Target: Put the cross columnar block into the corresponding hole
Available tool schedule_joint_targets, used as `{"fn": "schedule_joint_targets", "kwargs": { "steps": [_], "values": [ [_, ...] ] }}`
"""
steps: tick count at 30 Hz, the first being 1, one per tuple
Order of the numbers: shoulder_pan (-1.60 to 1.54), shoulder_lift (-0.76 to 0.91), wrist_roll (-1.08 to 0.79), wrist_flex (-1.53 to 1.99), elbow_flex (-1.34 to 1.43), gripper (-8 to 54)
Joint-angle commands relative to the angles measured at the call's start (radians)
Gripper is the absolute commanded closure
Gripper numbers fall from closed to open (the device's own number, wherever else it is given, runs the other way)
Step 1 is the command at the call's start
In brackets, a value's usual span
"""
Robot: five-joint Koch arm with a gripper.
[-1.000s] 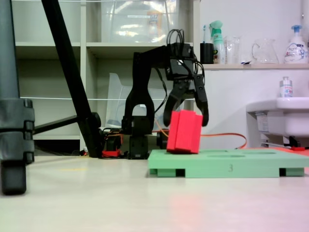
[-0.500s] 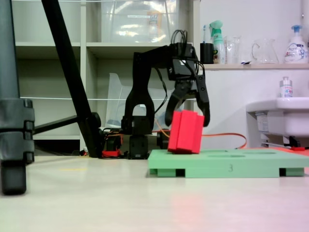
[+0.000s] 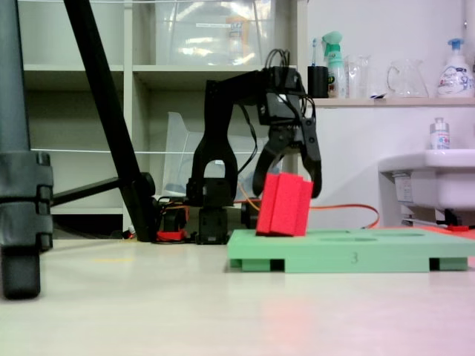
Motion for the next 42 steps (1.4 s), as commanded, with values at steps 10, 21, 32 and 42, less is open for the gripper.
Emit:
{"fn": "schedule_joint_targets", "kwargs": {
  "steps": [10,21,32,42],
  "values": [
    [-0.015,-0.078,-0.002,-0.014,-0.032,9.2],
    [0.002,0.006,-0.063,-0.006,-0.008,-6.5],
    [0.103,0.557,-1.141,0.025,0.061,-4.0],
    [0.497,0.973,-1.769,-0.557,0.719,9.7]
  ]
}}
